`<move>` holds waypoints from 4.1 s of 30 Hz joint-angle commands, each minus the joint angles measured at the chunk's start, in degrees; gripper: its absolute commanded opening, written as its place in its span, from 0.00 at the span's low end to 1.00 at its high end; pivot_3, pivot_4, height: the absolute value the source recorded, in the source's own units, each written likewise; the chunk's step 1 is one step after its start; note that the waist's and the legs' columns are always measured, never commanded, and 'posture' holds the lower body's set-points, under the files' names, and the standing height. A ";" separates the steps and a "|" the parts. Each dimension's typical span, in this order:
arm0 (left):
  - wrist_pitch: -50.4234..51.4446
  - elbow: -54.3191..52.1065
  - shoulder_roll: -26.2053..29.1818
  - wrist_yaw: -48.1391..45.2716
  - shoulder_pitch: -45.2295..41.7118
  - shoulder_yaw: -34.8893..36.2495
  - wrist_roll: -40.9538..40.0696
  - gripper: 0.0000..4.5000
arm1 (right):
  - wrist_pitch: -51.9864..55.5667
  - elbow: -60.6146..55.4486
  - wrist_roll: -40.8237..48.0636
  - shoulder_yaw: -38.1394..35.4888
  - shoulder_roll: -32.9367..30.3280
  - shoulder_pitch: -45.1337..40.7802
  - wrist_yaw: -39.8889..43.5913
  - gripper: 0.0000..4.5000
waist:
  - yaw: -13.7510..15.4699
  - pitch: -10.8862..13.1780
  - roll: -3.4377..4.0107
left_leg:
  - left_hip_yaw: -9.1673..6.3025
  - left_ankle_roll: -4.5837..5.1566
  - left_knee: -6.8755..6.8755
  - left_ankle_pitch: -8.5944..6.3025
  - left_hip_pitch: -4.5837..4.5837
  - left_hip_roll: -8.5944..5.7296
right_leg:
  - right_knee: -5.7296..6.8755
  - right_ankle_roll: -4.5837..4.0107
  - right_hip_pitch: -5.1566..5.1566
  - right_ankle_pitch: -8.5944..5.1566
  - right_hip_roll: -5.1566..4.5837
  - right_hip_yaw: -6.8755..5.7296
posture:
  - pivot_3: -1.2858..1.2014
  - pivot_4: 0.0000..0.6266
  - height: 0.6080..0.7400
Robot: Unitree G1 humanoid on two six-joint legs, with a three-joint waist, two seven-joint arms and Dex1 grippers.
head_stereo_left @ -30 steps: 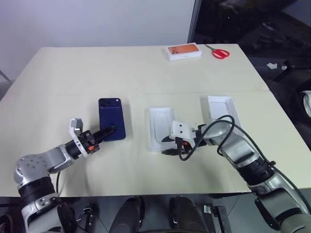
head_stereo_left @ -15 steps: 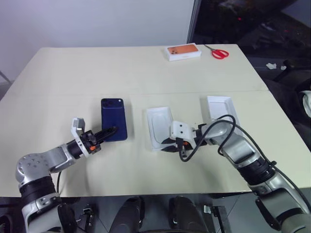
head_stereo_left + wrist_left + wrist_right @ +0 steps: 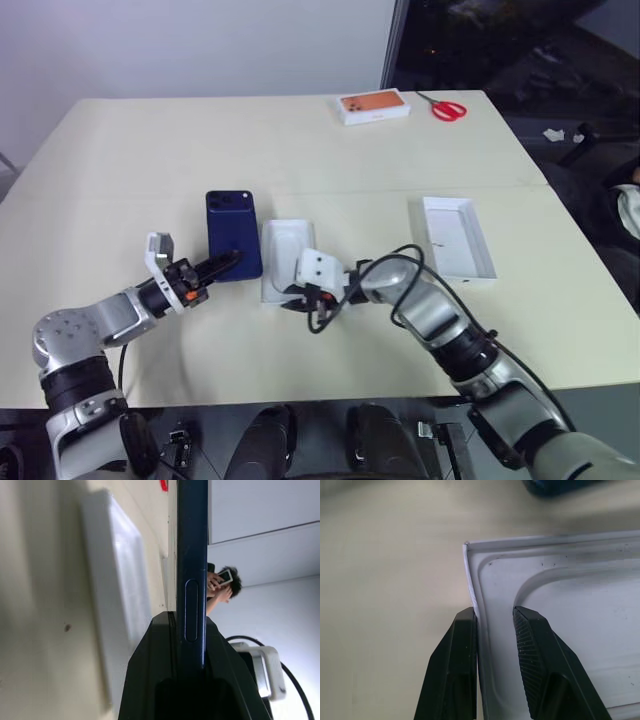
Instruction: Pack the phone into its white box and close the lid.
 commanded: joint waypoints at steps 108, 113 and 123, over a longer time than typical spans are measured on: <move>-32.10 4.78 -15.25 -4.55 -14.34 -41.90 39.03 0.02 | -13.30 6.97 -4.82 -12.89 -25.66 6.05 -2.01 0.00 | 3.66 0.04 0.11 | -0.12 0.77 0.72 -0.41 -0.06 -0.77 | -0.16 0.04 0.60 -0.01 -0.56 -0.25 | 0.52 0.24 1.00; -33.56 7.94 -17.30 -6.48 -16.43 -42.34 40.61 0.02 | -14.76 9.15 -5.64 -14.00 -27.80 5.82 -2.49 0.00 | 3.39 0.05 0.11 | -0.11 0.78 0.74 -0.42 -0.06 -0.77 | -0.16 0.12 0.62 -0.04 -0.57 -0.29 | 0.52 0.24 1.00; -32.69 6.48 -17.62 -8.26 -15.58 -42.40 41.87 0.02 | -17.14 12.96 -6.33 -14.54 -26.92 3.31 -3.68 0.00 | 3.24 0.05 0.11 | -0.10 0.71 0.75 -0.38 -0.06 -0.76 | -0.15 0.14 0.61 -0.04 -0.57 -0.27 | 0.52 0.24 1.00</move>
